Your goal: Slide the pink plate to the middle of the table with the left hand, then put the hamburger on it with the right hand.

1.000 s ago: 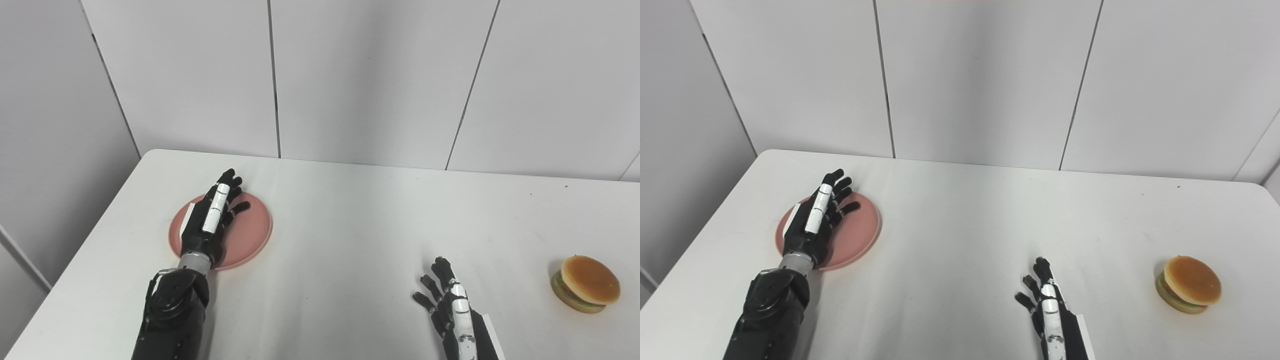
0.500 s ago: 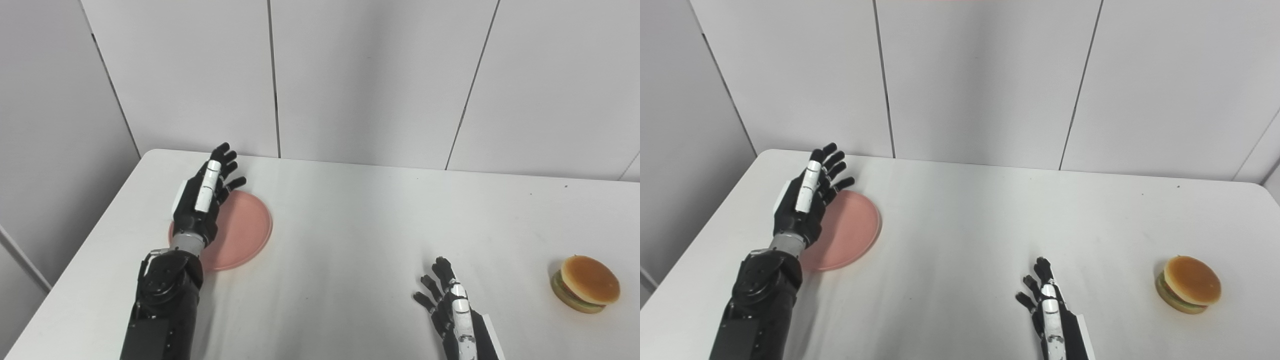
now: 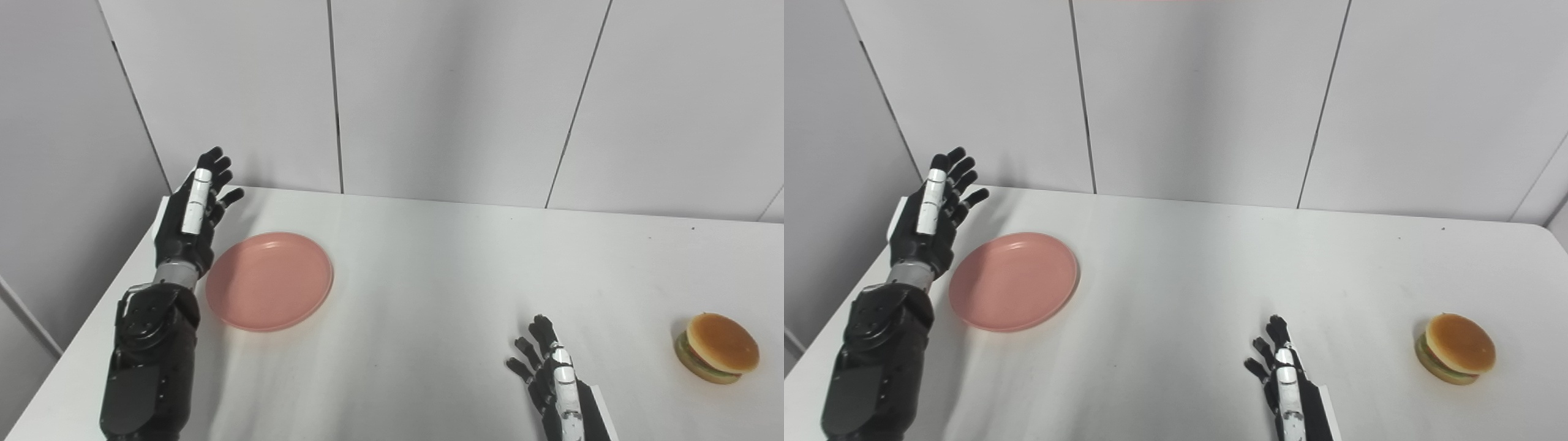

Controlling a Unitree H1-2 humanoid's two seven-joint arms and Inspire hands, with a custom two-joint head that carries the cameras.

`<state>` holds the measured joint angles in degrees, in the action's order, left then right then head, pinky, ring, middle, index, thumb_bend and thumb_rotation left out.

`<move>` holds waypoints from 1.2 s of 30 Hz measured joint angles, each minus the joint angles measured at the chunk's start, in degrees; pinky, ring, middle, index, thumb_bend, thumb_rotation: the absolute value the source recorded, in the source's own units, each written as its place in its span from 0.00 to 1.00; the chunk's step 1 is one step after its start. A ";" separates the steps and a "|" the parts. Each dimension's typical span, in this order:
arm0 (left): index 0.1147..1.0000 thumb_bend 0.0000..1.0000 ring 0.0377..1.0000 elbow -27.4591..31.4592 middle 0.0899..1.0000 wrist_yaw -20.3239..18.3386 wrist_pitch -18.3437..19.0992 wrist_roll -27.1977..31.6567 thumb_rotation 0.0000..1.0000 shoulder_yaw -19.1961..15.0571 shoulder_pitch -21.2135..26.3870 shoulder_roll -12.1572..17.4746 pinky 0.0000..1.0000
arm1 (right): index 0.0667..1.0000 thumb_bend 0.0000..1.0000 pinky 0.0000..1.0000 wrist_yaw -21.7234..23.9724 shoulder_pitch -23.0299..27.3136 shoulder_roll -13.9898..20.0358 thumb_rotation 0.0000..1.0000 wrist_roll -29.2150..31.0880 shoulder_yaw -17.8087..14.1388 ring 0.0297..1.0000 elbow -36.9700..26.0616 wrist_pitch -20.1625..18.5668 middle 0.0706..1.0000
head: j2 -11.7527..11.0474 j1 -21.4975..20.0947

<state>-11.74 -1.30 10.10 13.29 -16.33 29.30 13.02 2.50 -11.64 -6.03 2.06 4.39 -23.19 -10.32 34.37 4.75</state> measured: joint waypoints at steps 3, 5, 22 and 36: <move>0.87 0.89 0.95 -1.58 0.90 0.43 -1.01 0.00 0.75 -1.00 -0.01 0.92 0.81 | 0.96 0.68 0.88 0.07 0.00 0.01 1.00 0.01 -0.10 0.93 0.00 -0.01 0.98 | 0.00 0.26; 0.87 0.87 0.95 -3.17 0.90 0.41 -2.42 0.00 0.75 -1.21 0.00 1.59 0.81 | 0.96 0.68 0.88 0.16 0.00 0.02 1.00 0.00 -0.10 0.93 0.00 -0.03 0.98 | 0.00 0.26; 0.87 0.85 0.90 -18.72 0.88 0.28 -11.39 0.55 0.72 -2.43 -0.04 2.20 0.82 | 0.95 0.68 0.88 0.55 0.00 0.04 1.00 -0.01 -0.19 0.92 -0.05 -0.16 0.97 | 0.35 0.09; 0.87 0.82 0.90 -19.33 0.88 -0.28 -11.28 6.28 0.74 -2.90 0.35 0.17 0.81 | 0.95 0.67 0.88 0.68 0.00 0.04 1.00 0.02 -0.26 0.92 -0.11 -0.48 0.97 | 0.53 0.18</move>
<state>-31.07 -1.58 -1.17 19.57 -19.23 29.65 13.18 3.18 -11.65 -5.99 2.08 4.13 -23.30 -10.81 34.89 4.92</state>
